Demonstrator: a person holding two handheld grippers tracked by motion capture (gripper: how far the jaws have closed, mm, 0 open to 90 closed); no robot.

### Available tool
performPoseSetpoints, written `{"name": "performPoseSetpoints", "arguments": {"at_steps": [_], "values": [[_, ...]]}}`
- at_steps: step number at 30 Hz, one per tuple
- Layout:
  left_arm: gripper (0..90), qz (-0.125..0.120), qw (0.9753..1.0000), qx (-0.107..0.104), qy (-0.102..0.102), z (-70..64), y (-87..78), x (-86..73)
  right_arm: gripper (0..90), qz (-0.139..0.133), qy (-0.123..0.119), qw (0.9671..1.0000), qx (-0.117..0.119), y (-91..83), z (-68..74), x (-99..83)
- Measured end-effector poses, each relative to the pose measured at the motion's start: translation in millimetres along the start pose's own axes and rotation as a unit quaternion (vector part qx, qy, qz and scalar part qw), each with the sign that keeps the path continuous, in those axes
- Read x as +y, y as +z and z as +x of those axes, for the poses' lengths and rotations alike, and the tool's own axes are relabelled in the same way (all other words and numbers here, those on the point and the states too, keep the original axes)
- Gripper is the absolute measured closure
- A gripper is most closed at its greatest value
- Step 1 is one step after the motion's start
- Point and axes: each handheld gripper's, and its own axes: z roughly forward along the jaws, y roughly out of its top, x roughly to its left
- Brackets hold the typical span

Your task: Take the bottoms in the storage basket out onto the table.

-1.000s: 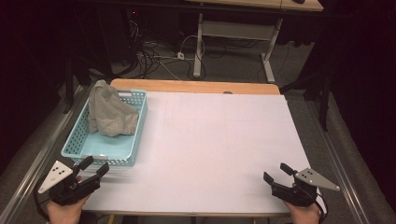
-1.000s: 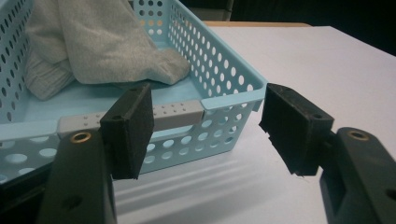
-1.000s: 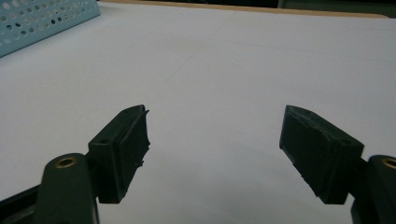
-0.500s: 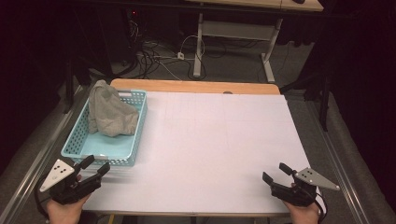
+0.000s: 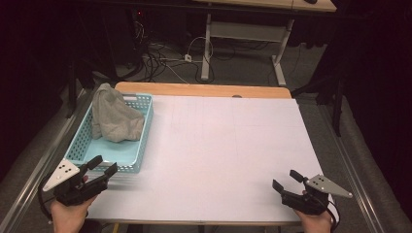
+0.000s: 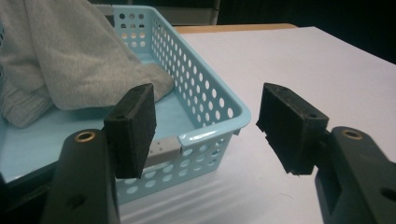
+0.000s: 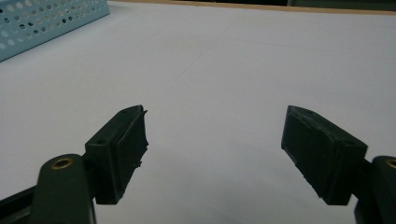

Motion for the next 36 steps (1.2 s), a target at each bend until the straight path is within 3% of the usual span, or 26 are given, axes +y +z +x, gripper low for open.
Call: {"name": "performPoseSetpoints", "arguments": {"at_steps": [6,24,36], "values": [[34.6,-0.007,0.9999,0.007,0.006,1.1,2.7,6.1,22.6,0.002,0.001,1.0,-0.002,0.4,-0.4,-0.1],[33.7,-0.005,0.9999,-0.009,0.008,1.1,20.9,25.5,22.7,0.002,0.002,1.0,-0.005,1.6,-0.2,0.1],[33.7,0.001,0.9999,-0.007,0.01,3.6,34.6,36.6,22.7,0.003,0.0,1.0,-0.005,2.7,-0.1,0.2]]}}
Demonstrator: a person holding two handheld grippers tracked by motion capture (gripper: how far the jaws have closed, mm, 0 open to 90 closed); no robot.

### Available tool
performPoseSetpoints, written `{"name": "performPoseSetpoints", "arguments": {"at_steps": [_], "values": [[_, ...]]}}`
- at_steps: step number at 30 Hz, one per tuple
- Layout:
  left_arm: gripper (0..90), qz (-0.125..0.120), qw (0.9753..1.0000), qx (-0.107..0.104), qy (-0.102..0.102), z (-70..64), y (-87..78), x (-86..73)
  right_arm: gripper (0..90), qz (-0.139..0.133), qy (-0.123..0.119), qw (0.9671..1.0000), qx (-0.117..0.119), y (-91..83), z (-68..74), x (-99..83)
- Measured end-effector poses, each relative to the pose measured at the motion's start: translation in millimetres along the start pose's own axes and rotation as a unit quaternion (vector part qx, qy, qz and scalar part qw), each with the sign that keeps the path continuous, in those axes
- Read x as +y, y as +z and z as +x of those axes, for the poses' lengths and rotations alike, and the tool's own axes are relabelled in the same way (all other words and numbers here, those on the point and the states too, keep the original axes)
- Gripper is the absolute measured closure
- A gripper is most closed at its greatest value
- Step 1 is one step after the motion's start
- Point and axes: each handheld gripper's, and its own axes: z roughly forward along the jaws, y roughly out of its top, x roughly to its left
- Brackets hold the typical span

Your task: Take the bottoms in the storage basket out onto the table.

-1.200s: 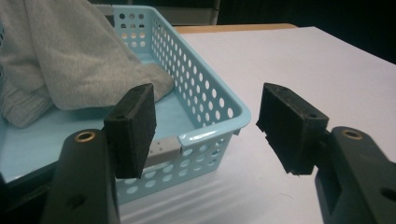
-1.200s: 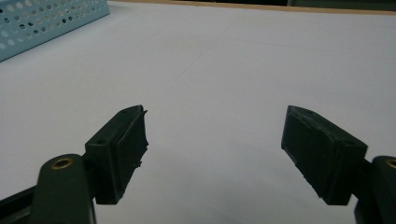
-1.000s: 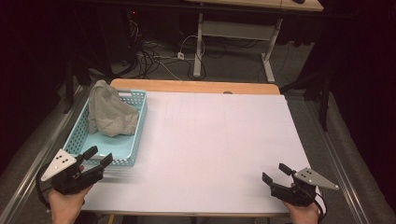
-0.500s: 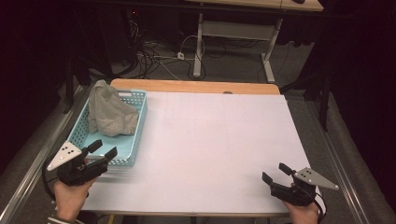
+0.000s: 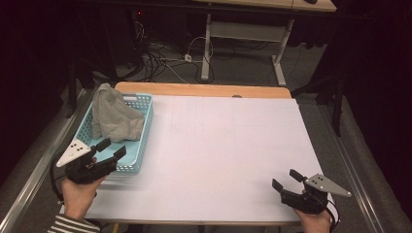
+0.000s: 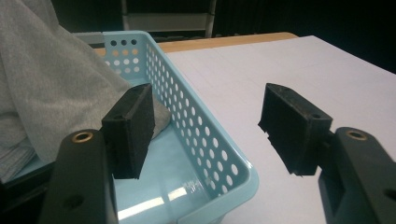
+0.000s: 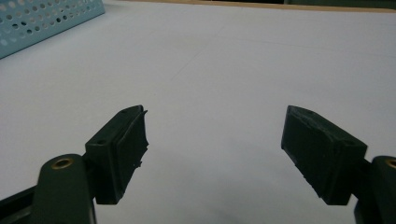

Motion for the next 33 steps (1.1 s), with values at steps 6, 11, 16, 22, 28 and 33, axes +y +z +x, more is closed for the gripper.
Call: {"name": "performPoseSetpoints", "arguments": {"at_steps": [6,11,16,22,28,33], "values": [[33.7,0.004,1.0,0.006,0.001,3.2,4.6,5.1,22.7,-0.002,0.002,1.0,-0.001,-0.3,-0.2,0.1],[33.8,0.008,0.9999,0.007,0.001,4.8,8.3,7.2,22.7,0.001,0.001,1.0,-0.001,-0.1,-0.3,-0.1],[33.8,0.01,0.9999,0.01,-0.001,8.1,11.0,8.9,22.6,0.002,0.001,1.0,-0.001,-0.4,-0.2,-0.2],[33.8,0.008,0.9999,0.013,-0.004,10.9,10.9,11.2,22.6,0.003,-0.001,1.0,-0.001,-0.6,-0.2,-0.4],[33.8,0.01,0.9997,0.021,-0.005,14.4,11.9,14.8,22.6,0.003,0.0,1.0,-0.001,-0.6,-0.1,-0.4],[33.8,0.013,0.9996,0.025,-0.009,16.9,14.3,16.7,22.6,0.003,-0.001,1.0,-0.001,-0.7,-0.1,-0.4]]}}
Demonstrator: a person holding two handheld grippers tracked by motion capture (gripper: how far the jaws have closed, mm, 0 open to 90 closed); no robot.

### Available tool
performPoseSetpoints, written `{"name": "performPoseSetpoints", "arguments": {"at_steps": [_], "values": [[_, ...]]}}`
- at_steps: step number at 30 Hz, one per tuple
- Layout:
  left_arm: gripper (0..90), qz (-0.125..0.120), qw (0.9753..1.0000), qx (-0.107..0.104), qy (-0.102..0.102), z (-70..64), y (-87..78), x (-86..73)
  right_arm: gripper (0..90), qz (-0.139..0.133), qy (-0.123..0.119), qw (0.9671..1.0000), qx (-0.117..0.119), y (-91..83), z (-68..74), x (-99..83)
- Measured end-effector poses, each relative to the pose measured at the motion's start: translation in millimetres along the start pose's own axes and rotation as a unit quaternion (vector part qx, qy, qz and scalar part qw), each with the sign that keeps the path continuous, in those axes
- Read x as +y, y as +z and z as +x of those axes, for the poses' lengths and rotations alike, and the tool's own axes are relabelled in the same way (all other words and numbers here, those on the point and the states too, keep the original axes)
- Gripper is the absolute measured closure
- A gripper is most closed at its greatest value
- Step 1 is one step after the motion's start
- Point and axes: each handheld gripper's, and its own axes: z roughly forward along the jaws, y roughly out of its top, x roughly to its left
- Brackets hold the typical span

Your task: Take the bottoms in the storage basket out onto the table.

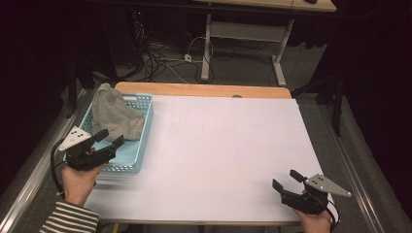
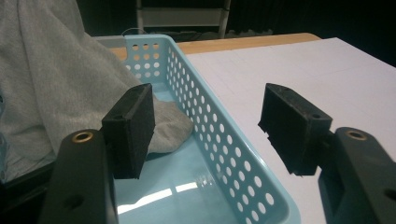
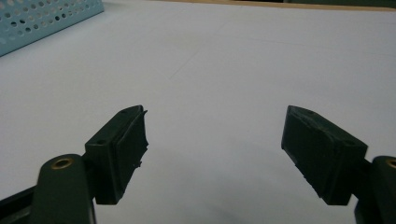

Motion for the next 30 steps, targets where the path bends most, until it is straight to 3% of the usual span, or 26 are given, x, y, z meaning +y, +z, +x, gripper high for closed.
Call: {"name": "performPoseSetpoints", "arguments": {"at_steps": [19,24,30], "values": [[33.7,0.022,0.999,0.039,0.008,17.9,9.3,19.8,22.6,0.001,0.002,1.0,0.001,0.1,-0.2,-0.1],[31.9,0.056,0.997,0.053,-0.006,30.4,16.7,28.1,22.6,0.003,0.002,1.0,0.001,0.4,-0.2,-0.2],[31.8,0.078,0.9945,0.069,-0.013,40.5,22.4,33.6,22.9,-0.001,0.001,1.0,0.001,-0.3,-0.2,-0.2]]}}
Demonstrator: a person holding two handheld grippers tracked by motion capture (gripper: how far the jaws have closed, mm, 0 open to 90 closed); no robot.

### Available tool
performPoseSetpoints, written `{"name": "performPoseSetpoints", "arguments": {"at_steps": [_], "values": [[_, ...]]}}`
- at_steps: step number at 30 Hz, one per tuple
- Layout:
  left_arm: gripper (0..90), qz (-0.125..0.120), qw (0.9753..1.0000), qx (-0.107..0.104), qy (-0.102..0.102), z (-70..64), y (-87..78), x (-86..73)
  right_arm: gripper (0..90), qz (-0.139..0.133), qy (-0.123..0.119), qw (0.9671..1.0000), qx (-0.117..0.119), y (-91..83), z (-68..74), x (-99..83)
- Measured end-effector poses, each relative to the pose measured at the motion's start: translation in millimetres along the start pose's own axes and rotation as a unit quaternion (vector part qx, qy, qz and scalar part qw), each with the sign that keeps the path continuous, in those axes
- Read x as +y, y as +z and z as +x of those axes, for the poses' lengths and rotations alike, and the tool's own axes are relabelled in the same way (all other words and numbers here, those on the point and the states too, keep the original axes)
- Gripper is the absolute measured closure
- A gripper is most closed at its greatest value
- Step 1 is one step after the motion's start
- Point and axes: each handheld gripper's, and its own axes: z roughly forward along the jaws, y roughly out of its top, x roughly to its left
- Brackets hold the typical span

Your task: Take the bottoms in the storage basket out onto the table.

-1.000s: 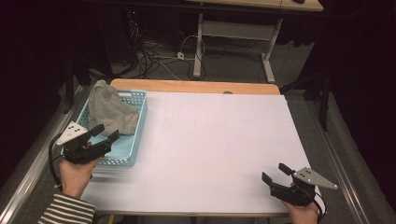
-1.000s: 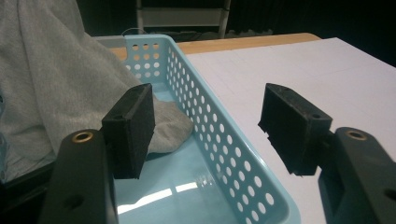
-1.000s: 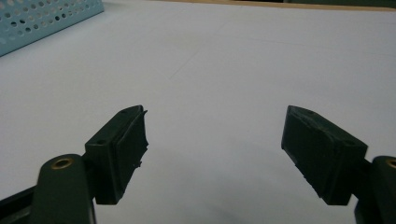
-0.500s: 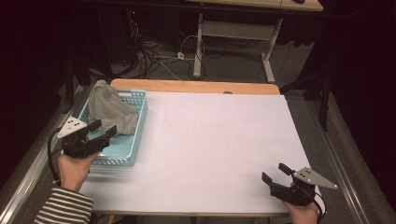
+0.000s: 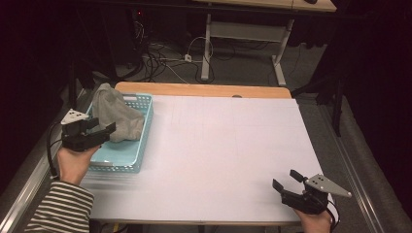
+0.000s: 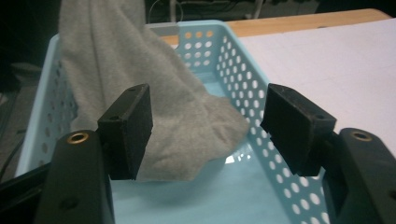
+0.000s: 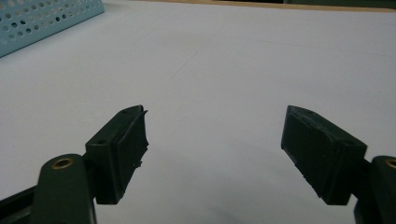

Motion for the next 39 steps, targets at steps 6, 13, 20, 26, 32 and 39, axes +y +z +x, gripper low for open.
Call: {"name": "performPoseSetpoints", "arguments": {"at_steps": [6,13,20,26,32,39], "values": [[31.8,0.019,0.9998,0.004,-0.01,11.0,5.6,11.3,22.9,0.002,0.0,1.0,0.0,0.4,0.0,-0.1],[30.6,0.046,0.9987,0.016,-0.014,22.7,14.0,20.1,22.9,0.001,0.005,1.0,-0.002,-0.1,-1.8,-0.5],[28.1,0.077,0.9964,0.03,-0.021,32.5,26.7,29.4,22.8,0.002,0.004,1.0,-0.003,0.4,-1.2,-0.5],[25.3,0.096,0.9939,0.038,-0.038,43.5,36.6,38.0,22.8,0.002,0.003,1.0,-0.003,0.2,-1.2,-0.6],[21.5,0.117,0.991,0.052,-0.037,50.5,44.6,44.2,22.8,0.003,0.006,1.0,-0.005,0.2,-1.8,-0.7],[19.6,0.134,0.9882,0.062,-0.04,56.4,55.6,51.1,22.7,0.005,0.006,1.0,-0.006,0.6,-1.6,-0.8]]}}
